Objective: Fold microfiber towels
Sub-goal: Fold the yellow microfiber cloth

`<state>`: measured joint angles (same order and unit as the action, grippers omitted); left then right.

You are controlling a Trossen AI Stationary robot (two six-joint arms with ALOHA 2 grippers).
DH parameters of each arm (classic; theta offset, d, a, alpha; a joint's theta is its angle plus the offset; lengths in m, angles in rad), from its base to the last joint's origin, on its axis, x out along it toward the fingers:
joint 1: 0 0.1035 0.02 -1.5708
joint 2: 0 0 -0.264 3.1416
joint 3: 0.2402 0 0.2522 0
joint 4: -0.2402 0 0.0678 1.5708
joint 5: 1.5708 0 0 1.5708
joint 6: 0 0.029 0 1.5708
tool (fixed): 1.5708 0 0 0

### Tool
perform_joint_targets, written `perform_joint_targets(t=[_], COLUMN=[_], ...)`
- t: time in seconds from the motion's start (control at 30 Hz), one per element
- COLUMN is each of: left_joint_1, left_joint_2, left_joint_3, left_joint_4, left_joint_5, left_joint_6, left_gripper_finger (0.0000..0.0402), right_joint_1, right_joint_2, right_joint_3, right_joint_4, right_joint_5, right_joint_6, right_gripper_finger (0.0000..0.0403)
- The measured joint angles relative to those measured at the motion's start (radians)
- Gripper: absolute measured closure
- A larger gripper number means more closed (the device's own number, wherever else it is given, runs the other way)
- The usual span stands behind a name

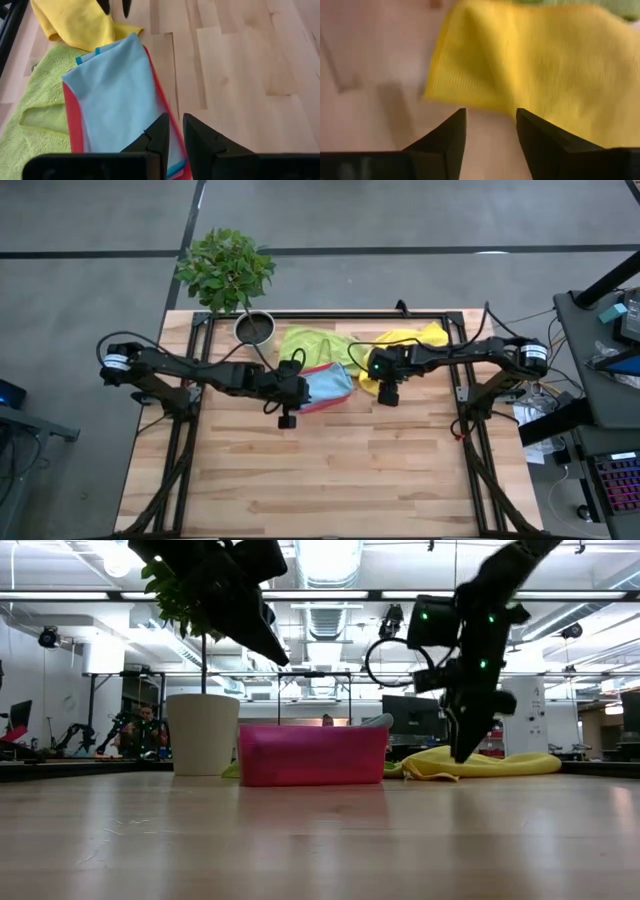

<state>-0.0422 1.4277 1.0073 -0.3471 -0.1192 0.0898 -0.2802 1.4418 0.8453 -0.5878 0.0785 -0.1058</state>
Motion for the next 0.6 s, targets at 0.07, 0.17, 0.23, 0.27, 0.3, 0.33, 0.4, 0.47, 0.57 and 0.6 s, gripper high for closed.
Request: perform_joint_targets(t=[0.07, 0.17, 0.23, 0.27, 0.3, 0.33, 0.4, 0.47, 0.57, 0.6], left_joint_1=[0.001, 0.001, 0.001, 0.001, 0.001, 0.001, 0.001, 0.001, 0.001, 0.001], left_joint_2=[0.000, 0.000, 0.000, 0.000, 0.000, 0.000, 0.000, 0.000, 0.000, 0.000], left_joint_3=[0.000, 0.000, 0.000, 0.000, 0.000, 0.000, 0.000, 0.000, 0.000, 0.000], left_joint_4=[0.000, 0.009, 0.014, 0.022, 0.029, 0.035, 0.036, 0.038, 0.055, 0.058], left_joint_5=[-0.001, -0.002, -0.002, -0.002, -0.002, -0.002, -0.002, -0.002, -0.002, -0.002], left_joint_6=[0.002, 0.003, 0.003, 0.003, 0.003, 0.004, 0.003, 0.004, 0.004, 0.004], left_gripper_finger=[0.0362, 0.0362, 0.0362, 0.0362, 0.0362, 0.0362, 0.0362, 0.0362, 0.0362, 0.0362], right_joint_1=[0.000, 0.000, 0.000, 0.000, -0.002, -0.002, -0.002, -0.002, -0.002, -0.002], right_joint_2=[0.000, 0.000, 0.002, 0.002, 0.002, 0.003, 0.010, 0.013, 0.013, 0.009], right_joint_3=[-0.043, -0.095, -0.126, -0.140, -0.154, -0.167, -0.186, -0.201, -0.208, -0.209], right_joint_4=[0.111, 0.253, 0.346, 0.383, 0.413, 0.438, 0.479, 0.495, 0.505, 0.500], right_joint_5=[0.020, 0.030, 0.058, 0.063, 0.064, 0.064, 0.064, 0.064, 0.063, 0.063], right_joint_6=[0.009, 0.003, 0.003, 0.004, 0.002, 0.001, 0.000, 0.000, -0.010, -0.013], right_gripper_finger=[0.0233, 0.0233, 0.0239, 0.0243, 0.0248, 0.0255, 0.0273, 0.0301, 0.0361, 0.0378])
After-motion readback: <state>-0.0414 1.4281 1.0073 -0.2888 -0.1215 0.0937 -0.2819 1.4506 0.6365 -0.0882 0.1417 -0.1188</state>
